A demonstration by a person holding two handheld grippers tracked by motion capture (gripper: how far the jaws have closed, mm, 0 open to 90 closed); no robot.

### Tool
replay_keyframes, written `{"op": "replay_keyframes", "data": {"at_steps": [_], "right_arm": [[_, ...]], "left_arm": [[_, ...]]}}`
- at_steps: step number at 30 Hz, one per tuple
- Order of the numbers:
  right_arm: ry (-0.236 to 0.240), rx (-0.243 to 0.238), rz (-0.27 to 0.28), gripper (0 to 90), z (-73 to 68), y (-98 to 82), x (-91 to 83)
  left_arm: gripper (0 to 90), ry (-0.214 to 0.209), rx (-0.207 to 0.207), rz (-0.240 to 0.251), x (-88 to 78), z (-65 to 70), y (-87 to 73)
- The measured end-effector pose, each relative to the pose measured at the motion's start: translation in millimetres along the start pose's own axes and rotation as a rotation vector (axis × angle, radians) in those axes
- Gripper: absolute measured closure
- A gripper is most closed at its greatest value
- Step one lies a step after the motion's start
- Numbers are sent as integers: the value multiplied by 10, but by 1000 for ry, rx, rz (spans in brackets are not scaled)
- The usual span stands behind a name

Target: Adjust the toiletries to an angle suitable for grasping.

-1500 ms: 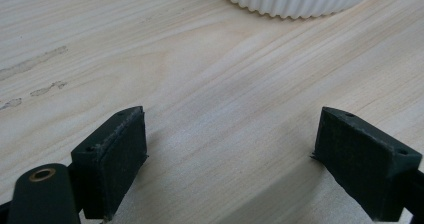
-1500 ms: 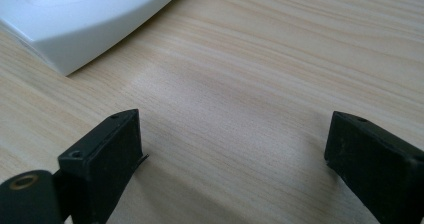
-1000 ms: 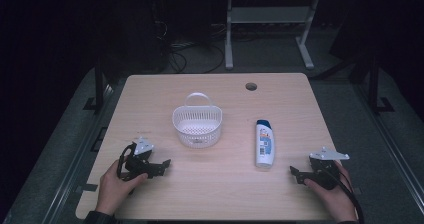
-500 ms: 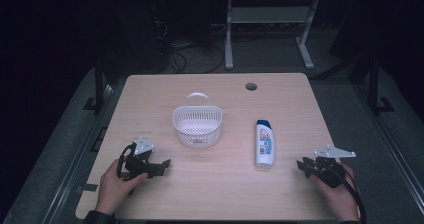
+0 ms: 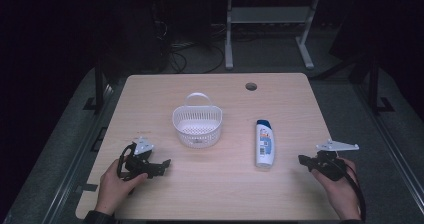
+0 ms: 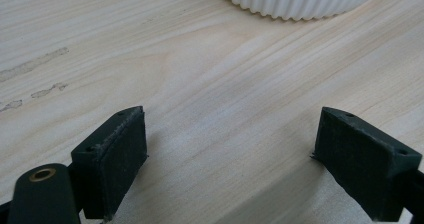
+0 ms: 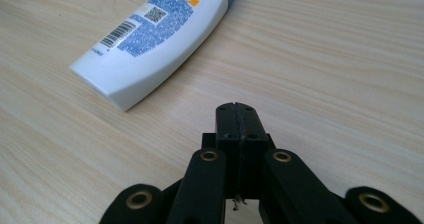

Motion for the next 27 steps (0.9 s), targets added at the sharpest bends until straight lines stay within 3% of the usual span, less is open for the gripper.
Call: {"op": "replay_keyframes", "data": {"at_steps": [16,27], "right_arm": [[10,0,17,897,42,252,103],[20,-2,8,897,70,469,301]], "left_arm": [[126,0,-3,2,1,2,1],[126,-1,1,-2,-2,0,0]]}}
Point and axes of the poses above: each handheld gripper's, and its own axes: x roughly forward along the jaws, y roughly out of its top, z roughly to its right, the point moved 5 cm from there along x, roughly forward along the jaws, and after that the axes turned 2 degrees about z, right-handed, at the moved point
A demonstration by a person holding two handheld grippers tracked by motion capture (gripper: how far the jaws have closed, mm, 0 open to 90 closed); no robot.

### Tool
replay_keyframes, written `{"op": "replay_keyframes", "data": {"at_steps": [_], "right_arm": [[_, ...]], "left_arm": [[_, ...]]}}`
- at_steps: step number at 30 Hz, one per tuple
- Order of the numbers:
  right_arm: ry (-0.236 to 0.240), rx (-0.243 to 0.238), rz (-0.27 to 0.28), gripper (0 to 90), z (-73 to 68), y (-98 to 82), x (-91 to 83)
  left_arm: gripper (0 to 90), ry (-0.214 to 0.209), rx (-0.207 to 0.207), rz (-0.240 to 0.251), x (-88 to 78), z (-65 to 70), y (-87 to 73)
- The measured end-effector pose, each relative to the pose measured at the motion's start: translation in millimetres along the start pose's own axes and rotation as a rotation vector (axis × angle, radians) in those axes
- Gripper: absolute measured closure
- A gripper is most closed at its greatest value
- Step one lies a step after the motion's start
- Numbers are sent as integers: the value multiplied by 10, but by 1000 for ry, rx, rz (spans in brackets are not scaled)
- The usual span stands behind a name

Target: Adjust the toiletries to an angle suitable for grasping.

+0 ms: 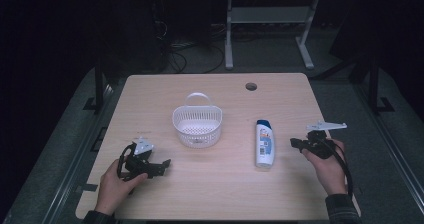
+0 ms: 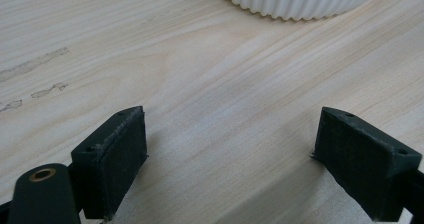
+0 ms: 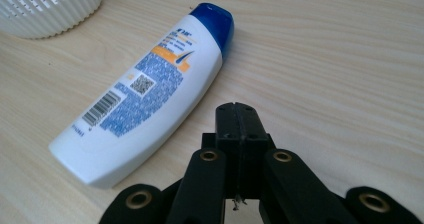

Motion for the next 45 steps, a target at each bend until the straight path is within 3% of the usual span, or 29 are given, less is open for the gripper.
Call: {"op": "replay_keyframes", "data": {"at_steps": [11,45], "right_arm": [[10,-10,-15,897,-65,110,185],[164,-133,-35,897,-740,181,413]], "left_arm": [[126,1,0,0,0,0,0],[126,0,0,1,0,0,0]]}}
Point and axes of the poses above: each handheld gripper's, and its own axes: x roughly forward along the jaws, y roughly out of its top, z roughly to its right, the point moved 5 cm from there along x, roughly forward along the jaws, and after that the axes turned 2 degrees about z, right-handed, at the moved point
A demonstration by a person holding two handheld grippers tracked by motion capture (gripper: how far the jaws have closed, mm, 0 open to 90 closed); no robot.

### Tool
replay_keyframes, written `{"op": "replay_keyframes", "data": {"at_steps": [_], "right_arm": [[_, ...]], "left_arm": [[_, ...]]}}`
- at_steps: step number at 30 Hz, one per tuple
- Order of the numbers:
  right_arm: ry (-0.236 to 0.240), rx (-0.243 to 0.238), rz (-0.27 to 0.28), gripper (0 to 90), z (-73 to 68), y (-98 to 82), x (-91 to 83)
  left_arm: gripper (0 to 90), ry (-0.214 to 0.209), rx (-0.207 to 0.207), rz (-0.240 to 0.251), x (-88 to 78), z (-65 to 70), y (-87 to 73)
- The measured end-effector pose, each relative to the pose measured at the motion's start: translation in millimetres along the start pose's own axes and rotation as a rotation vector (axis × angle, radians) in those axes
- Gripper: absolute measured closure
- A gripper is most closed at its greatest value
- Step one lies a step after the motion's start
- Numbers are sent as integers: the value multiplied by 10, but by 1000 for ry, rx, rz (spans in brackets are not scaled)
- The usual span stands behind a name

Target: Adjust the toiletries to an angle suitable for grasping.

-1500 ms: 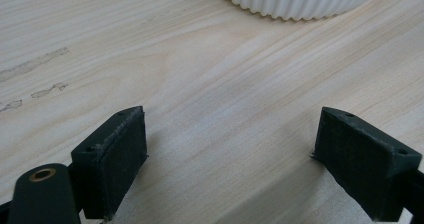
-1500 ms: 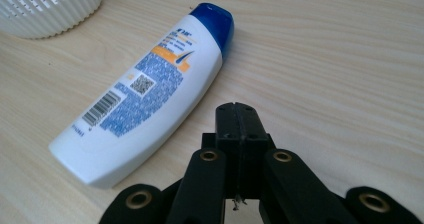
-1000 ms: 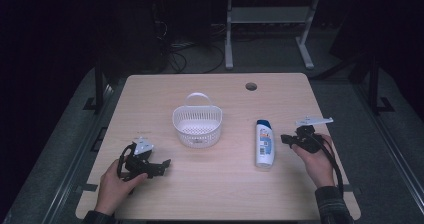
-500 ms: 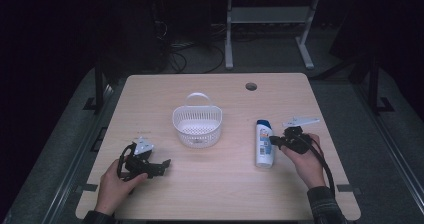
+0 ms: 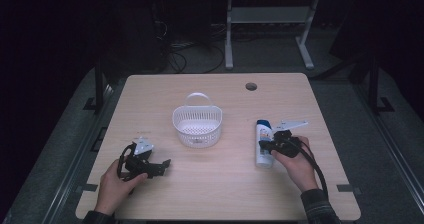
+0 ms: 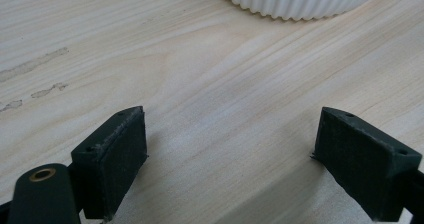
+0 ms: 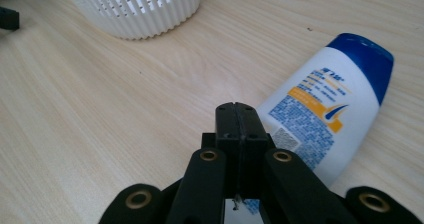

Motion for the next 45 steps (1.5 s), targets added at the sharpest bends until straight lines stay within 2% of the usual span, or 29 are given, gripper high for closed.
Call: {"op": "replay_keyframes", "data": {"at_steps": [12,20,45], "right_arm": [[36,-26,-46,897,-155,-62,136],[49,-31,-60,897,-196,-95,176],[10,2,-79,897,-28,-236,46]], "left_arm": [[126,0,-3,3,2,2,1],[126,1,-4,3,2,2,1],[126,1,-3,4,2,2,1]]}}
Point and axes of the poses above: each handheld gripper's, and its own axes: x roughly forward along the jaws, y roughly out of its top, z roughly to its right, the point moved 5 cm from there along x, roughly forward along the jaws, and after that the axes turned 2 degrees about z, right-handed, at the moved point
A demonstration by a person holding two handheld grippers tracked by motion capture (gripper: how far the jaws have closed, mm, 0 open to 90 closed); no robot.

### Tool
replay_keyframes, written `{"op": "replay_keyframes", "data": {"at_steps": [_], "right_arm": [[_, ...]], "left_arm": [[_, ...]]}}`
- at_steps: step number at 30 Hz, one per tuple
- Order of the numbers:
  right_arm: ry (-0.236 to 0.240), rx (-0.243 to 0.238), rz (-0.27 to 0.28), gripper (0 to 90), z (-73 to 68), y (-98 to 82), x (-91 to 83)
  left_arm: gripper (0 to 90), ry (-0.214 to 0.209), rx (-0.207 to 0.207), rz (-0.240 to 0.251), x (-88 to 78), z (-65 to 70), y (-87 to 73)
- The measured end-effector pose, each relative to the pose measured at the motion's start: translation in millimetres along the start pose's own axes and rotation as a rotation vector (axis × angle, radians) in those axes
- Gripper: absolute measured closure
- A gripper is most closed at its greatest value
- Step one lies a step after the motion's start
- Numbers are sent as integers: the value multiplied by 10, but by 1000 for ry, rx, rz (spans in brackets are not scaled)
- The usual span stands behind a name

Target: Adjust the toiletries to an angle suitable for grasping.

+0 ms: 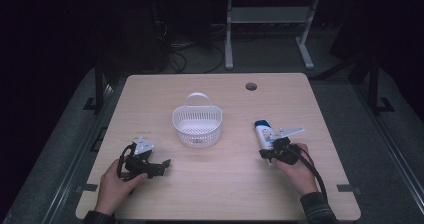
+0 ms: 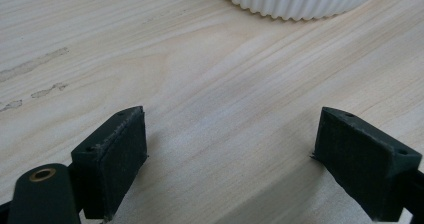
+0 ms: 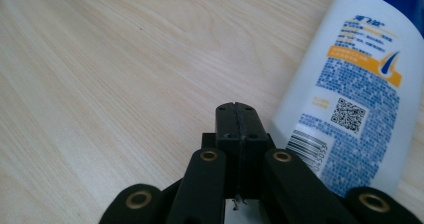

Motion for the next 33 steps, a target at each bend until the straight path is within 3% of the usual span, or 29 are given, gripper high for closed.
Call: {"op": "replay_keyframes", "data": {"at_steps": [15,28,33], "right_arm": [[-28,37,2,897,145,-138,-177],[-31,46,8,894,168,-169,-231],[-23,47,23,854,148,-133,-258]], "left_arm": [[126,0,0,0,0,0,0],[126,0,0,-1,0,0,0],[126,0,0,-1,0,0,0]]}}
Point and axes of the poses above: each handheld gripper's, and its own axes: x roughly forward along the jaws, y roughly out of its top, z roughly to its right, the point moved 5 cm from there along x, roughly forward along the jaws, and after that the axes turned 2 degrees about z, right-handed, at the moved point
